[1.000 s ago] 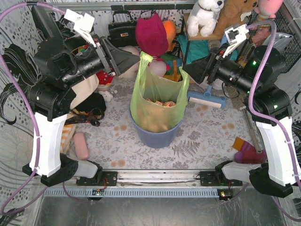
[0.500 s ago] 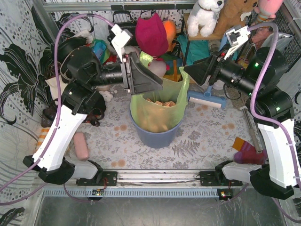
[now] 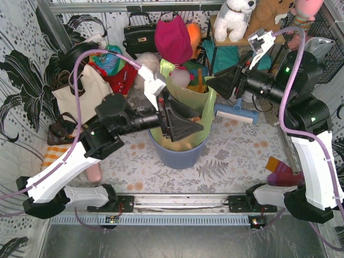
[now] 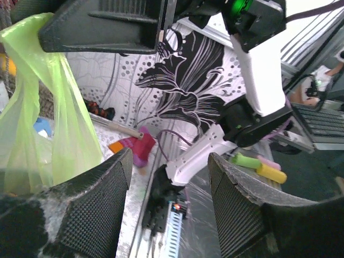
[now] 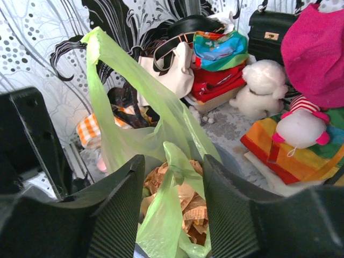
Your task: Tie the trash bag
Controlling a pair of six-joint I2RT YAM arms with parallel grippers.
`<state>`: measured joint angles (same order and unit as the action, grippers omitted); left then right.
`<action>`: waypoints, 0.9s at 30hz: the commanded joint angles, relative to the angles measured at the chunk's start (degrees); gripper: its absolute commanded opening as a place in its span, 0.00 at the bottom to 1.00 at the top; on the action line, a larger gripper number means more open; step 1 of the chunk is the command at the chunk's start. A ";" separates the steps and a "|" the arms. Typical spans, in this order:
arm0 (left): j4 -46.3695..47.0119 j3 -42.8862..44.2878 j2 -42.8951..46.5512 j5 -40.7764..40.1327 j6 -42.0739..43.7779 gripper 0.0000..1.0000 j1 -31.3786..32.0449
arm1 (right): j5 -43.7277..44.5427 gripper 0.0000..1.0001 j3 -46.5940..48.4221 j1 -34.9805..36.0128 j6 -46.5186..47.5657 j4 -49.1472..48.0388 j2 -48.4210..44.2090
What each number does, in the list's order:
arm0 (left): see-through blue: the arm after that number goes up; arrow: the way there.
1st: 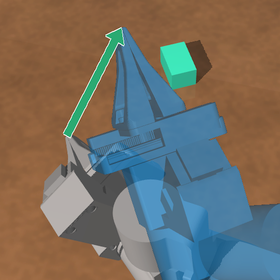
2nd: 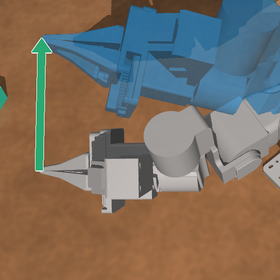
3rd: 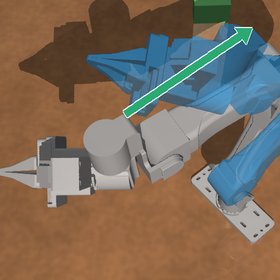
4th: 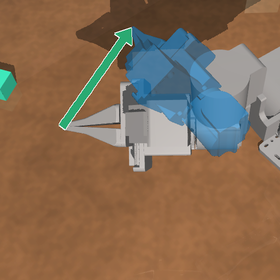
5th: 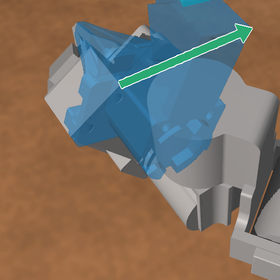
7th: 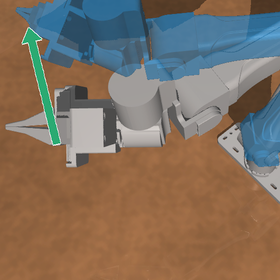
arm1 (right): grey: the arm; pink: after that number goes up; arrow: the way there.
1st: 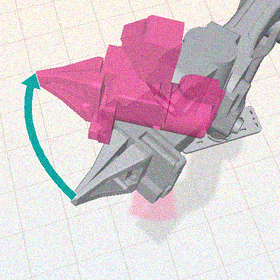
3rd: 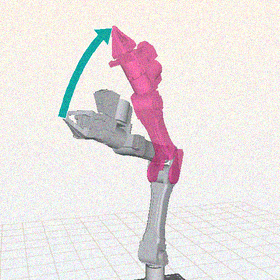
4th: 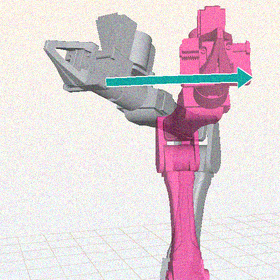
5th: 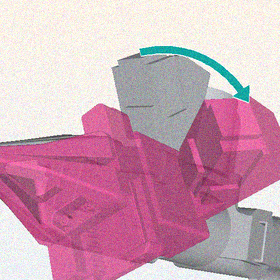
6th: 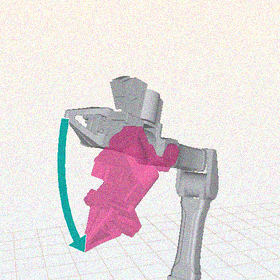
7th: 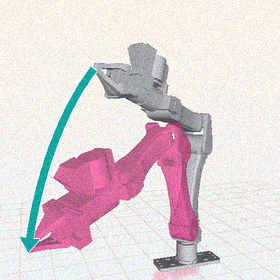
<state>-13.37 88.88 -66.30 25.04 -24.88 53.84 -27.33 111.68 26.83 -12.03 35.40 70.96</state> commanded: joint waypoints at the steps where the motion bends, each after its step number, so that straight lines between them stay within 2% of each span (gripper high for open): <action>1: 14.07 -4.34 -0.08 -14.55 10.30 0.66 5.77 | -3.51 0.42 2.16 0.00 1.73 -0.38 0.32; 3: 16.83 -5.75 -0.22 -17.41 14.14 0.66 7.12 | -2.76 0.35 2.09 0.02 2.12 -0.21 0.25; 8: 23.70 -9.81 0.88 -23.39 19.15 0.65 7.42 | -1.50 0.05 1.81 0.06 2.46 -0.60 -0.16; 10: 26.14 -11.39 1.38 -25.63 20.61 0.66 7.42 | -1.52 0.00 1.54 0.02 2.37 -1.17 -0.41; 16: 36.64 -16.59 1.45 -28.22 26.05 0.69 7.42 | -2.12 0.00 0.07 -0.02 0.73 -4.68 -1.57; 27: 47.47 -15.29 -4.05 -28.34 34.69 0.75 7.42 | -6.69 0.00 -1.55 0.01 -2.13 -9.30 -2.75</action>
<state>26.15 72.49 -68.99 -1.98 4.80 61.08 -31.75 110.43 26.83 -12.62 30.46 69.34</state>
